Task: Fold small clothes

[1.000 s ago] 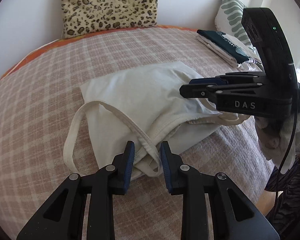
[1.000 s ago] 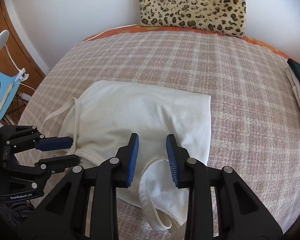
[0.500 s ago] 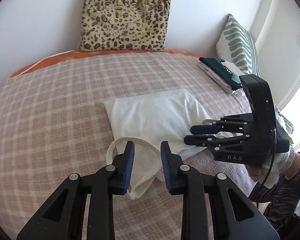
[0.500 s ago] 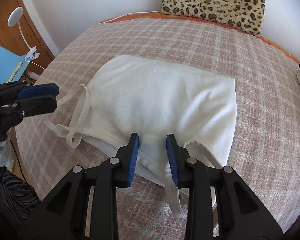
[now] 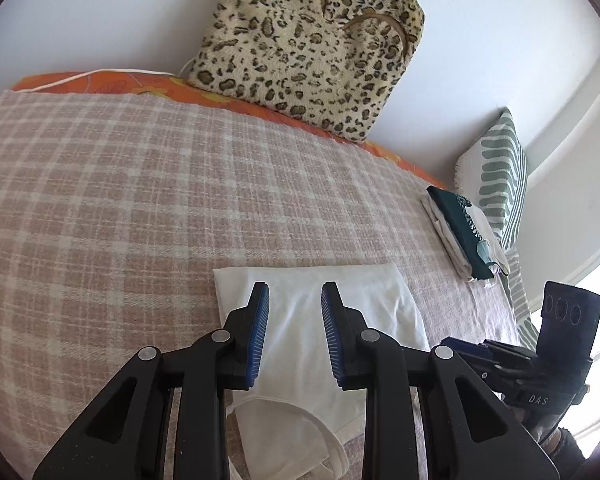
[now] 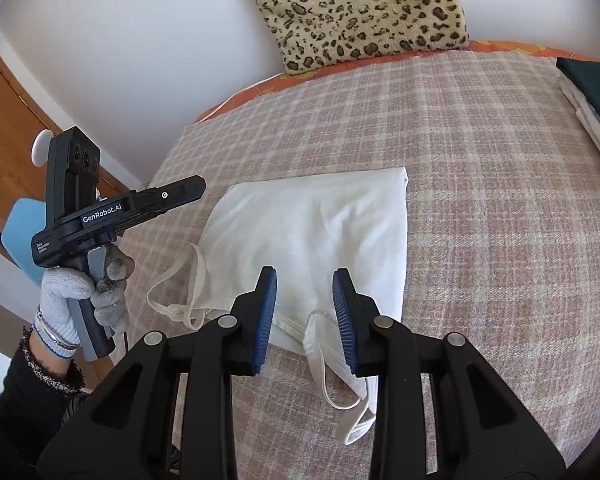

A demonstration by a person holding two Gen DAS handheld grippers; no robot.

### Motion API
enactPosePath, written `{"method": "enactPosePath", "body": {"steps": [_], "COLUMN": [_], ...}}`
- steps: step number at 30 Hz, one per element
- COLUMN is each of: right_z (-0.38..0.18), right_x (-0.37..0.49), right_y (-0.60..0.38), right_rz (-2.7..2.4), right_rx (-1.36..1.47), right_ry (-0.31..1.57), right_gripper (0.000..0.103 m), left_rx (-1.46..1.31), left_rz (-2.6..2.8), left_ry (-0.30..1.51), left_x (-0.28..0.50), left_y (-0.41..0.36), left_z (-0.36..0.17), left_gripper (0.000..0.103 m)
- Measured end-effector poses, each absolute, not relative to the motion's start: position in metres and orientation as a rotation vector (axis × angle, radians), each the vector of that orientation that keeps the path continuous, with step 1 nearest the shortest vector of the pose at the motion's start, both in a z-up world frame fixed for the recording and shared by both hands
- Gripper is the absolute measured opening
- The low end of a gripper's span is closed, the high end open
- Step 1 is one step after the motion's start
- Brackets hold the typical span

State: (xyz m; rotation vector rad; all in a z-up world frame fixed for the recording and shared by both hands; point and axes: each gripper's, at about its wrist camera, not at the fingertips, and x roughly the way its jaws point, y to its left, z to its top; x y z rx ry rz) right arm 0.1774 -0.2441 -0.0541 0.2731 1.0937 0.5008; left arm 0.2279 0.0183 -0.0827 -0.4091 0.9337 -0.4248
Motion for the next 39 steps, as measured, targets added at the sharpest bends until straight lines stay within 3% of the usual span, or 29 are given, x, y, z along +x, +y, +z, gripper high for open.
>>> {"method": "enactPosePath", "body": {"steps": [11,17,24,28,30,32,34,39], "right_z": [-0.080,-0.095,-0.075,-0.050,-0.041,-0.033,-0.027,-0.029], "right_x": [0.179,0.176,0.166,0.159,0.154,0.149,0.147,0.151], "right_y": [-0.162,-0.160,-0.179,-0.199,-0.210,-0.222,-0.232,-0.261], "right_rz": [0.621,0.592,0.599,0.579,0.543,0.505,0.464,0.377], "right_rx": [0.136,0.048,0.120,0.147,0.146,0.134,0.116,0.154], "right_ry": [1.077,1.148,1.143,1.091,1.068,1.034,1.012,1.008], "right_gripper": [0.031,0.030,0.030,0.031,0.035,0.047,0.051,0.052], "left_rx": [-0.554,-0.343,-0.269,-0.158,-0.123,-0.104,-0.088,-0.059], "left_rz": [-0.495,-0.287,-0.250,-0.245,-0.247,-0.252,-0.252,-0.249], "left_ry": [1.004,1.028,0.916,0.872,0.847,0.830,0.817,0.797], "left_x": [0.250,0.260,0.241,0.227,0.222,0.218,0.215,0.212], "left_y": [0.025,0.031,0.031,0.012,0.005,0.000,-0.003,-0.007], "left_z": [-0.110,-0.126,-0.092,-0.078,-0.071,-0.066,-0.062,-0.059], "left_gripper": [0.025,0.025,0.025,0.030,0.041,0.043,0.044,0.046]}}
